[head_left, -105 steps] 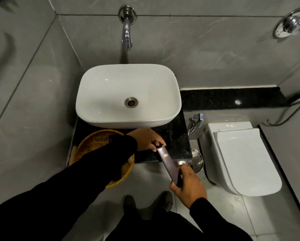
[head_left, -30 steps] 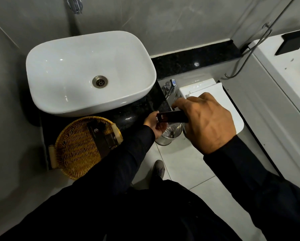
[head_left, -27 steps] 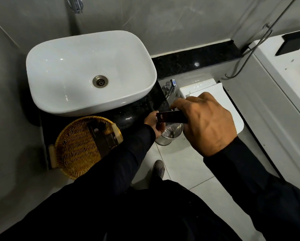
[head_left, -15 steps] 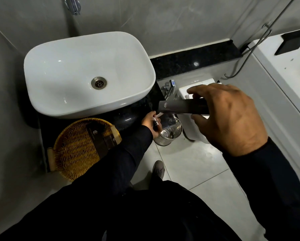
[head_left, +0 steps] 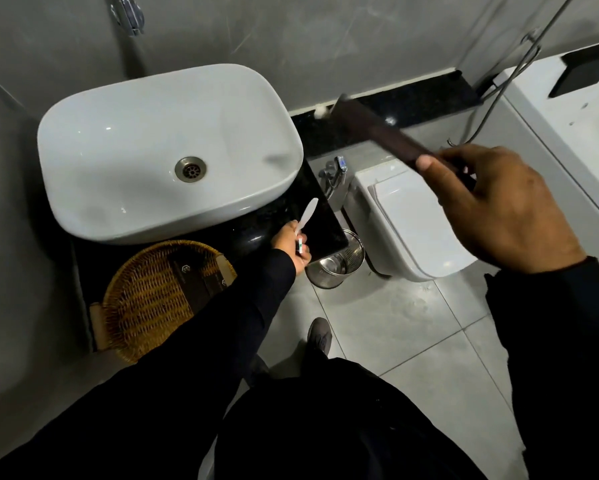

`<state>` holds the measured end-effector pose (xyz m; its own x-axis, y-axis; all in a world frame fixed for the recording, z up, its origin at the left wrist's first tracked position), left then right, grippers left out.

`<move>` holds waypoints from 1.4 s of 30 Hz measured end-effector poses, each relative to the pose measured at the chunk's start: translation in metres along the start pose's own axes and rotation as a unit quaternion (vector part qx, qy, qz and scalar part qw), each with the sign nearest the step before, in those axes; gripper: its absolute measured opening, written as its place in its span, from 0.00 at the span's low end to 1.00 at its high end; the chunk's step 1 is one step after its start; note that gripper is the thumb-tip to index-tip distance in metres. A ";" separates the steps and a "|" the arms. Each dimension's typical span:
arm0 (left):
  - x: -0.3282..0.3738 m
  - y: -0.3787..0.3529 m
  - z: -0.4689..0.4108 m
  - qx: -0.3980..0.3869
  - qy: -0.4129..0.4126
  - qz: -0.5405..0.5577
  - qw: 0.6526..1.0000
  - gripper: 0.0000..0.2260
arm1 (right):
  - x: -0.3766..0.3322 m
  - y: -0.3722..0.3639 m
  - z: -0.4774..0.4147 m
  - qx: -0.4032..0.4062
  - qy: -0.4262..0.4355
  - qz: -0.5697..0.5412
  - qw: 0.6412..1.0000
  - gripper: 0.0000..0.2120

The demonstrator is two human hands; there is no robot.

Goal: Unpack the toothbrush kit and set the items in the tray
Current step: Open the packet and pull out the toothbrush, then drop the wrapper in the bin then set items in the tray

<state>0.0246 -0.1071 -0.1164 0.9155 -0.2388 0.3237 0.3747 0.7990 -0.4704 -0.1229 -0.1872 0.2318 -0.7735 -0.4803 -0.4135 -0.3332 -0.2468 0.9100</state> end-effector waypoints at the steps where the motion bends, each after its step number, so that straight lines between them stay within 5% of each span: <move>1: 0.000 0.000 -0.001 -0.001 0.000 0.000 1.000 0.16 | 0.011 -0.007 -0.006 -0.009 -0.032 -0.076 0.997 0.22; 5: -0.001 -0.005 -0.004 -0.007 -0.003 -0.004 1.000 0.16 | 0.060 -0.070 -0.024 -0.058 -0.152 -0.388 0.907 0.15; 9: 0.001 -0.012 -0.004 0.008 -0.023 -0.025 0.999 0.14 | 0.107 -0.141 -0.027 -0.060 -0.250 -0.493 0.831 0.06; 12: 0.006 -0.017 -0.001 0.057 -0.072 -0.081 0.992 0.14 | 0.142 -0.185 -0.034 -0.039 -0.292 -0.448 0.844 0.13; 16: 0.010 -0.029 -0.007 0.084 -0.117 -0.139 0.980 0.14 | 0.184 -0.243 -0.050 -0.068 -0.321 -0.415 0.848 0.11; 19: 0.009 -0.036 -0.009 0.086 -0.130 -0.140 0.978 0.15 | 0.232 -0.292 -0.061 -0.076 -0.355 -0.401 0.841 0.23; 22: 0.010 -0.038 -0.013 0.092 -0.140 -0.131 0.977 0.22 | 0.208 -0.254 -0.045 -0.052 -0.382 -0.340 0.857 0.26; 26: 0.014 -0.047 -0.015 0.091 -0.144 -0.105 0.980 0.14 | 0.225 -0.250 -0.038 -0.058 -0.416 -0.290 0.860 0.28; 35: 0.012 -0.056 -0.015 0.070 -0.113 -0.060 0.989 0.19 | 0.252 -0.266 -0.068 -0.089 -0.412 -0.264 0.867 0.26; 42: 0.014 -0.057 -0.004 0.084 -0.121 -0.059 0.987 0.20 | 0.254 -0.275 -0.119 -0.113 -0.373 -0.293 0.873 0.33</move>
<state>0.0165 -0.1586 -0.0882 0.7976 -0.2141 0.5639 0.4294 0.8580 -0.2817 -0.1634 -0.3416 -0.1266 -0.6698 0.4450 -0.5944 -0.7399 -0.4669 0.4843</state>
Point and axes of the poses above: each hand's wrist, its own z-axis away from the middle knuckle, its own y-axis out of the back of the hand, x = y × z, the point moved 9 cm from there along -z, towards the middle knuckle, and after that the axes turned 4 degrees about -x, right-handed, at the moved point
